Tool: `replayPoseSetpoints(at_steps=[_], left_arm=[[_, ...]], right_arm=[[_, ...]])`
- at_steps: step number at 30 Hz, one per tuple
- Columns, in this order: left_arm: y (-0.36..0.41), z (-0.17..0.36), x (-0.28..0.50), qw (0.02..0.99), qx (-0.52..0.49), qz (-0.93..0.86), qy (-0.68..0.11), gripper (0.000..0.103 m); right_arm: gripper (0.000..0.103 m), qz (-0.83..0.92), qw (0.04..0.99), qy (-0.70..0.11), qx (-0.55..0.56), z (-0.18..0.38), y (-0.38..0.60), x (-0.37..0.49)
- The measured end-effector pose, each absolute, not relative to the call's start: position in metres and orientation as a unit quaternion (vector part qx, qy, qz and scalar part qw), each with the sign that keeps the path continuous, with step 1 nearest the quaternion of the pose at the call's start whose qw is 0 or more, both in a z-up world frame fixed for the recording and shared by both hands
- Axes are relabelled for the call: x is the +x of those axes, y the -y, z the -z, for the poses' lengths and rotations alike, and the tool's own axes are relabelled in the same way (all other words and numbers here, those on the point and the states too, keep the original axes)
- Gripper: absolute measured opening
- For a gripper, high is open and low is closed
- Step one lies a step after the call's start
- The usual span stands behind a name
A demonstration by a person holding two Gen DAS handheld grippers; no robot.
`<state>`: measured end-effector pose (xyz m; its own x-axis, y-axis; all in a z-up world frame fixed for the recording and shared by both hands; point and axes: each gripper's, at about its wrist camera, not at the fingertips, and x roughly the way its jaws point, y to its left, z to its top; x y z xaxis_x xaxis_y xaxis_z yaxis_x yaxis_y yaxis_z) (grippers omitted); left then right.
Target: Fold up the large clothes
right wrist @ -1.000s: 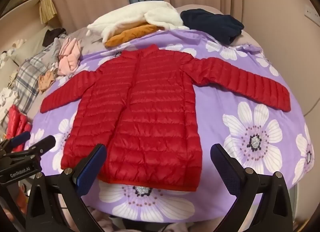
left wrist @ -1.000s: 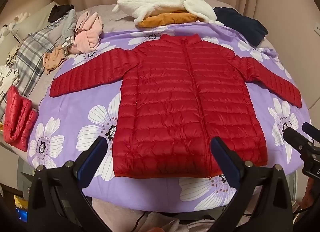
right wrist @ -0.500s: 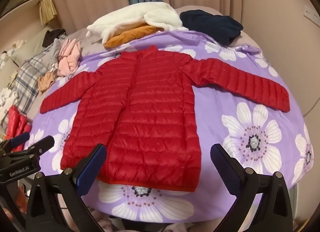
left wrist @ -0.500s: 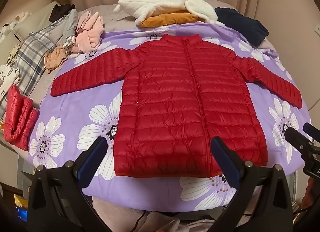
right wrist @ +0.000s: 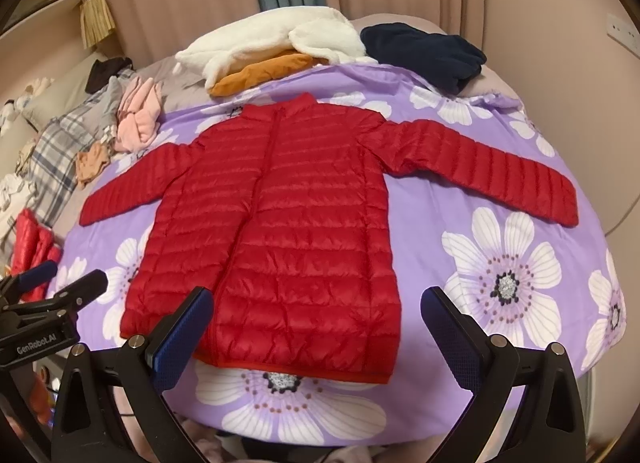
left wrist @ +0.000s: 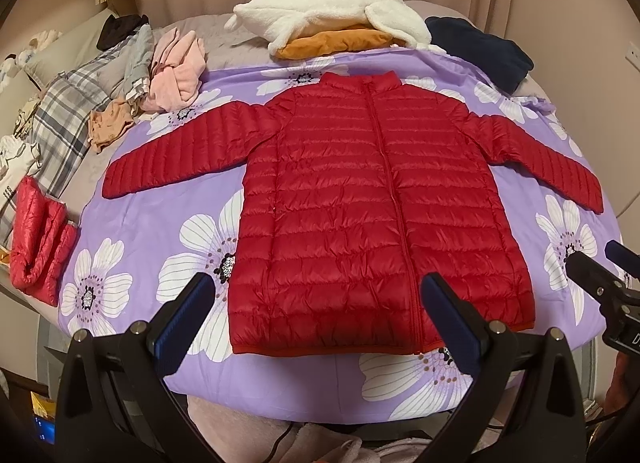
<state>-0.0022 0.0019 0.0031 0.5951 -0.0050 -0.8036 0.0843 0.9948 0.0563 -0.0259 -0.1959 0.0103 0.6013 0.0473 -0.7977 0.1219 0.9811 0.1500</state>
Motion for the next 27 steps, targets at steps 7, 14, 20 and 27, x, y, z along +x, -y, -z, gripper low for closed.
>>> replayPoseSetpoints(at_steps=[7, 14, 20, 27], left_arm=[[0.0007, -0.003, -0.0021, 0.892, 0.048, 0.028, -0.448, 0.103], [0.0019, -0.0032, -0.0017, 0.892, 0.049, 0.028, -0.448, 0.103], [0.0024, -0.0031, -0.0023, 0.893, 0.05, 0.029, -0.447, 0.103], [0.003, -0.0028, -0.003, 0.891, 0.051, 0.029, -0.449, 0.103]], right_arm=[[0.102, 0.022, 0.89, -0.445, 0.094, -0.01, 0.1958, -0.0259], [0.102, 0.021, 0.89, -0.446, 0.093, -0.0104, 0.1956, -0.0256], [0.102, 0.022, 0.89, -0.446, 0.093, -0.0104, 0.1956, -0.0257], [0.102, 0.022, 0.889, -0.447, 0.093, -0.01, 0.1948, -0.0247]])
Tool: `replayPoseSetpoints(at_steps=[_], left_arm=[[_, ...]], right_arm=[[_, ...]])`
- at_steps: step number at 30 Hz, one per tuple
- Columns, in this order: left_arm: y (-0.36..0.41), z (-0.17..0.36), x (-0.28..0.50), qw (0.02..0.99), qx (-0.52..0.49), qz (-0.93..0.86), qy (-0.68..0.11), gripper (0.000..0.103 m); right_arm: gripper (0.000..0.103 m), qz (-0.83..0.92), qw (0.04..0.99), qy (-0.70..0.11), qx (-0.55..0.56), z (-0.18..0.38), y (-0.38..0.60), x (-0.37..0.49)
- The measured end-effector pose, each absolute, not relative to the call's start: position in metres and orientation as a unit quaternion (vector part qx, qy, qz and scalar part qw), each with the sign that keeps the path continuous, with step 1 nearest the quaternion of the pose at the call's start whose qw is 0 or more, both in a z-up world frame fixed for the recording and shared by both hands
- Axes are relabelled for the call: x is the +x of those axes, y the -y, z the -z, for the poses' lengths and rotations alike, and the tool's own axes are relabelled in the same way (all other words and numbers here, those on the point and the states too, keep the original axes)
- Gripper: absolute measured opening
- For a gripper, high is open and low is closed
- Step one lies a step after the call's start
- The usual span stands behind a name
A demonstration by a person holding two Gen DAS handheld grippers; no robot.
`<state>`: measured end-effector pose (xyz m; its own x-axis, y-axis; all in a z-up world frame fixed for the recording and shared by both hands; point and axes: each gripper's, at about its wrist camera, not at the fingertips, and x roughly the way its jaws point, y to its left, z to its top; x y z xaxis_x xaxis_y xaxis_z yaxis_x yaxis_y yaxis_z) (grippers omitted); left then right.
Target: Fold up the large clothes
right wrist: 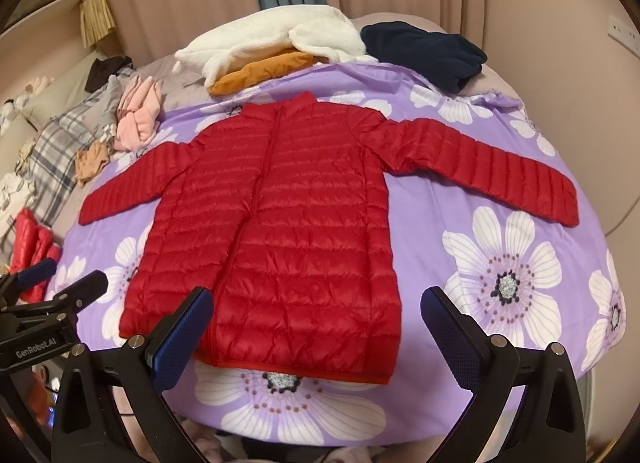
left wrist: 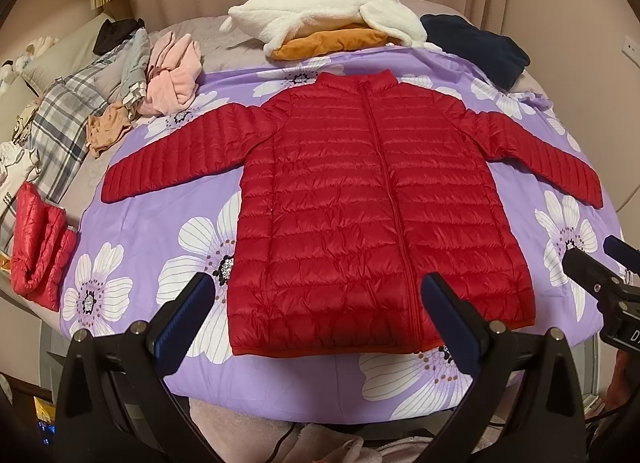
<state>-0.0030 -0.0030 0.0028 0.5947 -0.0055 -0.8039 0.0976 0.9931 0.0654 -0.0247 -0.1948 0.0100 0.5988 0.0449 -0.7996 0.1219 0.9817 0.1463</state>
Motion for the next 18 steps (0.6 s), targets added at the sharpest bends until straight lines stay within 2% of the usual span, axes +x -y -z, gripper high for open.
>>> replayPoseSetpoints(at_steps=[18], left_arm=[[0.004, -0.0025, -0.0031, 0.892, 0.052, 0.029, -0.448, 0.103]], right_arm=[[0.102, 0.021, 0.889, -0.447, 0.093, -0.0096, 0.1955, -0.0256]])
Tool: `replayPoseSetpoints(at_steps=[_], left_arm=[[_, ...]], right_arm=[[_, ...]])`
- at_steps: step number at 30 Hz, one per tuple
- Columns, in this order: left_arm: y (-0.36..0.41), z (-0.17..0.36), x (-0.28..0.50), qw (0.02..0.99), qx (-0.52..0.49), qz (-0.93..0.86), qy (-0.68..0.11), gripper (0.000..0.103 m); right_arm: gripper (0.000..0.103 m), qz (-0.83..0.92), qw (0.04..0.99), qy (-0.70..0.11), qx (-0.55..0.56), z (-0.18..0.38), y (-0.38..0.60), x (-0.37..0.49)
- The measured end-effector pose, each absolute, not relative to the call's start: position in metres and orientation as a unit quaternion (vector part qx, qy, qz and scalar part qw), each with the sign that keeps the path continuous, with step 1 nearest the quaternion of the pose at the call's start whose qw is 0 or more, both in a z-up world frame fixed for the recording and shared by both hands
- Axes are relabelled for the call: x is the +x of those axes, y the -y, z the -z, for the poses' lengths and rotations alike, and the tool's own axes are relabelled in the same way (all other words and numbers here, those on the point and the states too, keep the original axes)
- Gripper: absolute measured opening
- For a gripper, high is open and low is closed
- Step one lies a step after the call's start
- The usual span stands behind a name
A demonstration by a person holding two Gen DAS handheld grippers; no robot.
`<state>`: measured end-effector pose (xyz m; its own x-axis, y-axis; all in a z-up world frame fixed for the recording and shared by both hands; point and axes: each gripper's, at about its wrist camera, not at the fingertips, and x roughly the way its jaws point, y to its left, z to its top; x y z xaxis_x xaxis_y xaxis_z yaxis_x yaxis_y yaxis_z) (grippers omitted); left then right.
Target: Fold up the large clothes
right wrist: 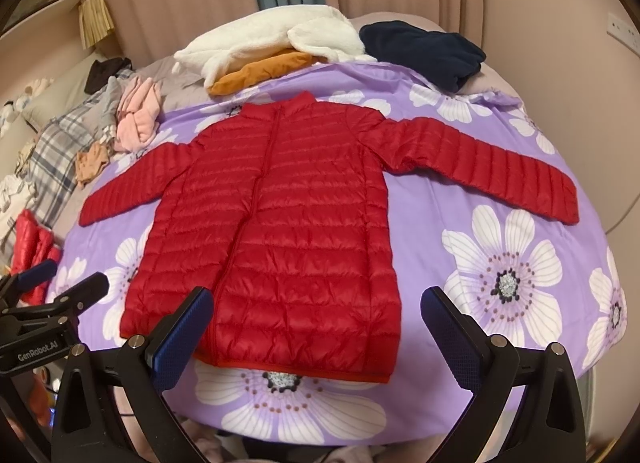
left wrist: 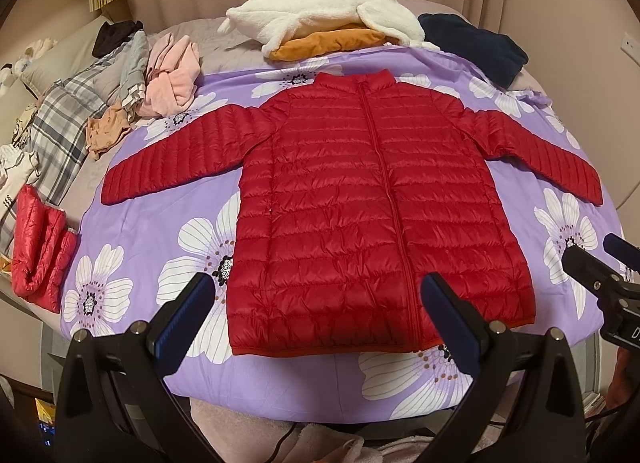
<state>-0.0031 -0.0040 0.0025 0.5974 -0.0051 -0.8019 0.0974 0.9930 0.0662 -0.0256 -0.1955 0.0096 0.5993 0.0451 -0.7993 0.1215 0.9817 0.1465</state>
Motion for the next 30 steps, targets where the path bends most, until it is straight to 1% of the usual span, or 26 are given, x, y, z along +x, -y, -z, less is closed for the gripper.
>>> replayPoseSetpoints(at_steps=[23, 26, 30], left_arm=[[0.004, 0.001, -0.003, 0.891, 0.05, 0.034, -0.45, 0.103], [-0.002, 0.011, 0.005, 0.883, 0.026, 0.033, -0.467, 0.103], [-0.02, 0.04, 0.023, 0.861, -0.025, 0.018, -0.507, 0.103]], right_arm=[[0.102, 0.021, 0.886, -0.453, 0.096, -0.007, 0.196, -0.026], [0.102, 0.0, 0.881, -0.456, 0.126, 0.002, 0.203, -0.023], [0.102, -0.033, 0.871, -0.45, 0.196, 0.019, 0.221, -0.022]])
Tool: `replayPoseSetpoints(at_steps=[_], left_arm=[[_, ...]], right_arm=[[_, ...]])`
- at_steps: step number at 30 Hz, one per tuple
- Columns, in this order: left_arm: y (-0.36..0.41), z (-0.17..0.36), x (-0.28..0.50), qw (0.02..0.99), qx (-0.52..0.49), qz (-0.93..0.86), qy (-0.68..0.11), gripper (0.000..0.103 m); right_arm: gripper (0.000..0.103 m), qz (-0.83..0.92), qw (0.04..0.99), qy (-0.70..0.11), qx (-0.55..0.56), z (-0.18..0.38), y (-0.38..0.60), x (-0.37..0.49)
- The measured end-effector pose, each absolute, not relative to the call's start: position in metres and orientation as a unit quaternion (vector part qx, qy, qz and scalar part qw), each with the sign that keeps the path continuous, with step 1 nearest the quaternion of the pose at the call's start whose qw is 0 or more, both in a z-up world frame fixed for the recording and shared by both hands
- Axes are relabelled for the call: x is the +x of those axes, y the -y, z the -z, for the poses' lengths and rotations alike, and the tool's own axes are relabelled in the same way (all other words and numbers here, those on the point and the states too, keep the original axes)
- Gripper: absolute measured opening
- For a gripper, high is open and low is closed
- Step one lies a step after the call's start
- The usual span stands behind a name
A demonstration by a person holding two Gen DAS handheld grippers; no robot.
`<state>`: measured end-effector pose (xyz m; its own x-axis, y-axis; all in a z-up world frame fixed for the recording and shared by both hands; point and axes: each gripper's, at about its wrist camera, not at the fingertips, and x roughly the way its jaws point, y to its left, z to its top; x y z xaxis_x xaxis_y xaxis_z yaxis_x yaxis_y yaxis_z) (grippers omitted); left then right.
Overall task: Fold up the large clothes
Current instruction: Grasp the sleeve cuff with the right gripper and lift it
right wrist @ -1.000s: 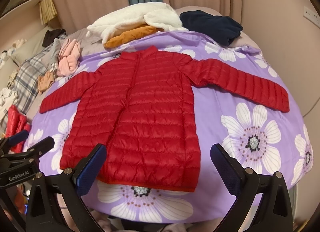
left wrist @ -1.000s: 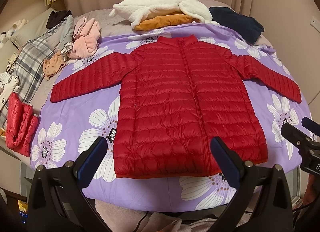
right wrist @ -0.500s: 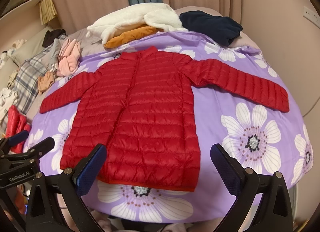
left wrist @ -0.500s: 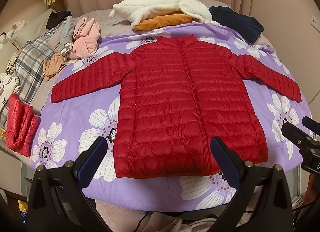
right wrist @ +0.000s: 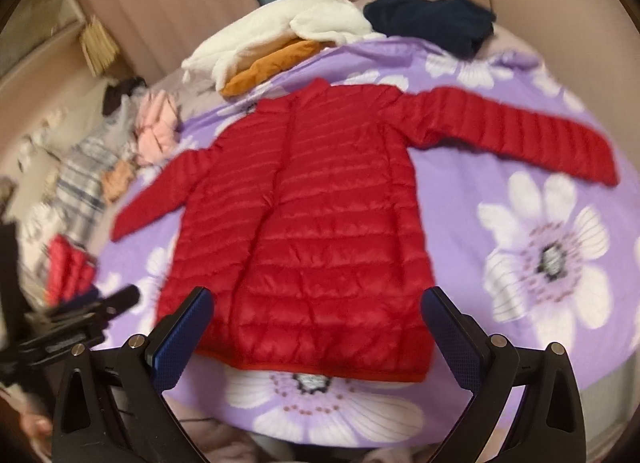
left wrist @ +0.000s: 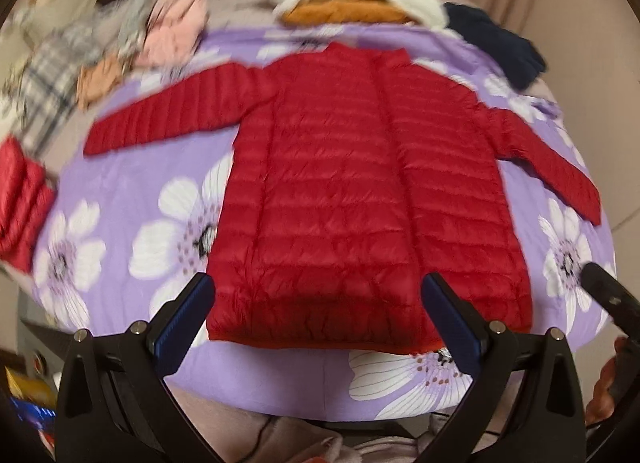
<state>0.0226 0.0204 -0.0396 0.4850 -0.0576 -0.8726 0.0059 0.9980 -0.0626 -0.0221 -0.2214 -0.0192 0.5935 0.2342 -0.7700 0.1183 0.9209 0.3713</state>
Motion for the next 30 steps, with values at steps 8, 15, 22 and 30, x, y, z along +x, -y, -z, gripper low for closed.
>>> replayPoseSetpoints(at_steps=[8, 15, 22, 30], left_arm=[[-0.05, 0.083, 0.042, 0.805, -0.181, 0.087, -0.559, 0.103], [-0.058, 0.082, 0.054, 0.792, -0.235, 0.087, -0.556, 0.103], [-0.05, 0.085, 0.071, 0.791, -0.235, 0.104, -0.555, 0.103], [-0.05, 0.093, 0.091, 0.782, -0.272, 0.1, -0.553, 0.103]], right_arm=[[0.102, 0.031, 0.859, -0.421, 0.29, 0.057, 0.291, -0.02], [0.102, 0.117, 0.834, -0.369, 0.393, 0.087, 0.377, -0.031], [0.102, 0.156, 0.809, -0.325, 0.465, 0.116, 0.445, -0.022], [0.102, 0.159, 0.787, -0.27, 0.532, 0.145, 0.487, 0.003]])
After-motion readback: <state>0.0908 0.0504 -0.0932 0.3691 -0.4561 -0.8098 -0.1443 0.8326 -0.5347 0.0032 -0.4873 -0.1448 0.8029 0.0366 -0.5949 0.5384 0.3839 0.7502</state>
